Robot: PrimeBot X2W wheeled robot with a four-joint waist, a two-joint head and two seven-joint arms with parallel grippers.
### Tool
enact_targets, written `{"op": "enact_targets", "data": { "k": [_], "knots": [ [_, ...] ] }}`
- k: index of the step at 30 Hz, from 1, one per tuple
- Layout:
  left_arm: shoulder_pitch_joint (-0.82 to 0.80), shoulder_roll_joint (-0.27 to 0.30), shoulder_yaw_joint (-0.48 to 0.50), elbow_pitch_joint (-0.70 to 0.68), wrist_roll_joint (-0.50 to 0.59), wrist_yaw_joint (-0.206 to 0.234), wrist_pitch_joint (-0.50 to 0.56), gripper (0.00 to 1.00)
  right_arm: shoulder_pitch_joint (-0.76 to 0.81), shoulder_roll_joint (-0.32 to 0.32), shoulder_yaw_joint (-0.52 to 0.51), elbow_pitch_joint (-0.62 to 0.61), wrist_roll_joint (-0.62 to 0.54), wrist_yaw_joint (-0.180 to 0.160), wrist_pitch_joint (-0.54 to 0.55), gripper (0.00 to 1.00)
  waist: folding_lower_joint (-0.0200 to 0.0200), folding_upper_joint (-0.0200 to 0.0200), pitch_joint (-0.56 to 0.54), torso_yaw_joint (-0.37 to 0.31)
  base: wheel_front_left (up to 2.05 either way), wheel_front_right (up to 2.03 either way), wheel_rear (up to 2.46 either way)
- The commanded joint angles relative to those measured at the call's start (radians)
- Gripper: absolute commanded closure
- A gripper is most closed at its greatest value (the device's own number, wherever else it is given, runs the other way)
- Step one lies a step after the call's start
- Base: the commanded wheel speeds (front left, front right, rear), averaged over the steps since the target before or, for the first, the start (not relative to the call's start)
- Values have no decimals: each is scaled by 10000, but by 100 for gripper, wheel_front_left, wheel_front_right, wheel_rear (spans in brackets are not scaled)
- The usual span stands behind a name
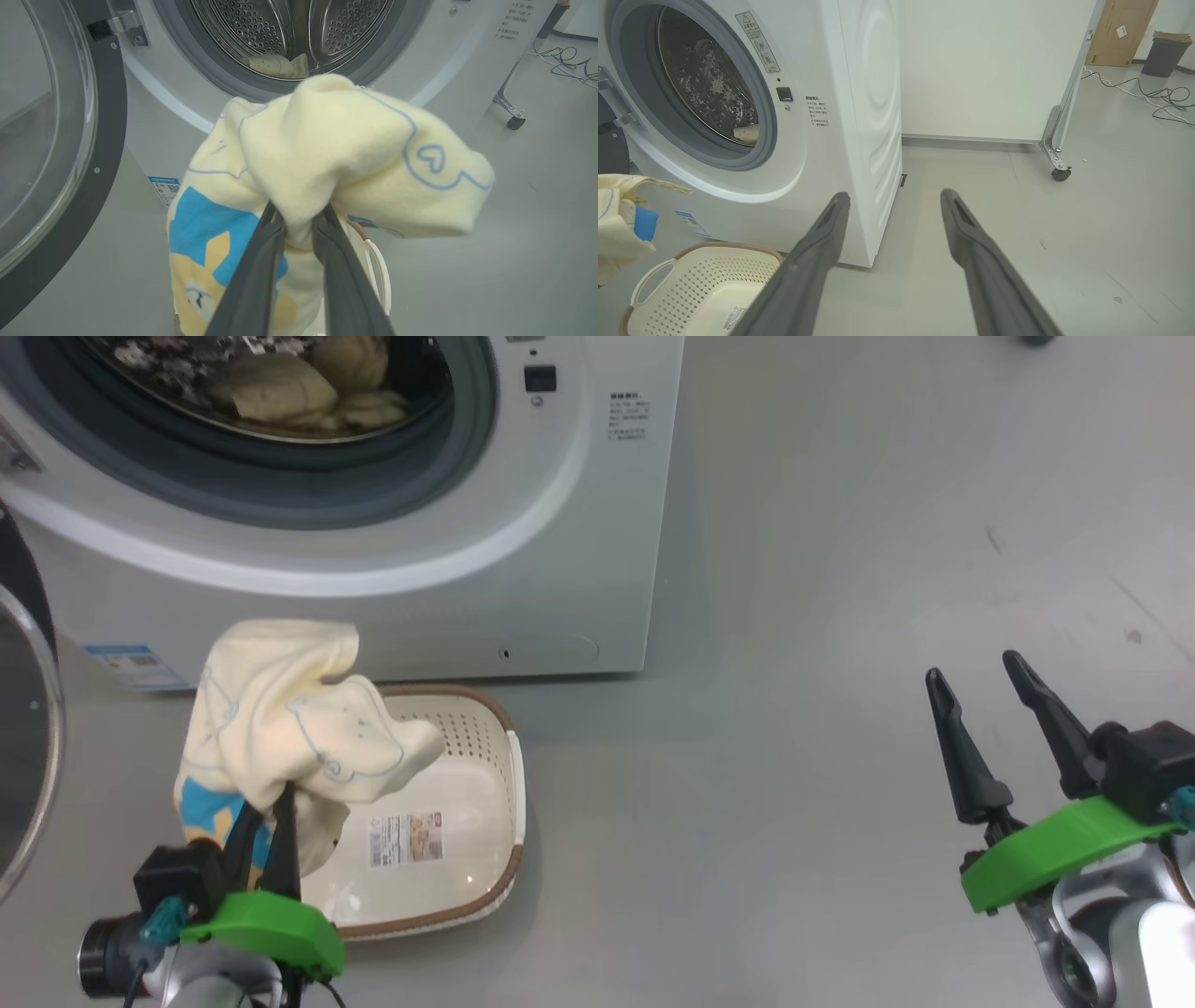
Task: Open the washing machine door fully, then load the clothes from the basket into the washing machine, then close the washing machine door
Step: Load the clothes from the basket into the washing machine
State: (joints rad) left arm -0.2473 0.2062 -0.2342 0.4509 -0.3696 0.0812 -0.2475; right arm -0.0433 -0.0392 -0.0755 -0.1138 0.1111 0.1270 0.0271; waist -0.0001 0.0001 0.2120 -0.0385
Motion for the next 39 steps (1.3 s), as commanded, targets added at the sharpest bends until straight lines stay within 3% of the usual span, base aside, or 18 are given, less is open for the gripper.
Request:
{"op": "enact_targets", "data": {
  "k": [1,18,39],
  "knots": [
    [134,362,334,-550,97,131,-100,100,30,-110,163,-398,-29,37,83,0,1,-1,-861,257,0,0,0],
    [1628,764,264,-2531,127,782,842,100,910,-110,223,-540,176,37,361,0,1,-1,-2057,287,0,0,0],
    [1560,821,94,-2817,65,940,1012,100,872,-110,291,-480,329,37,282,0,1,-1,-1936,323,0,0,0]
  ]
}}
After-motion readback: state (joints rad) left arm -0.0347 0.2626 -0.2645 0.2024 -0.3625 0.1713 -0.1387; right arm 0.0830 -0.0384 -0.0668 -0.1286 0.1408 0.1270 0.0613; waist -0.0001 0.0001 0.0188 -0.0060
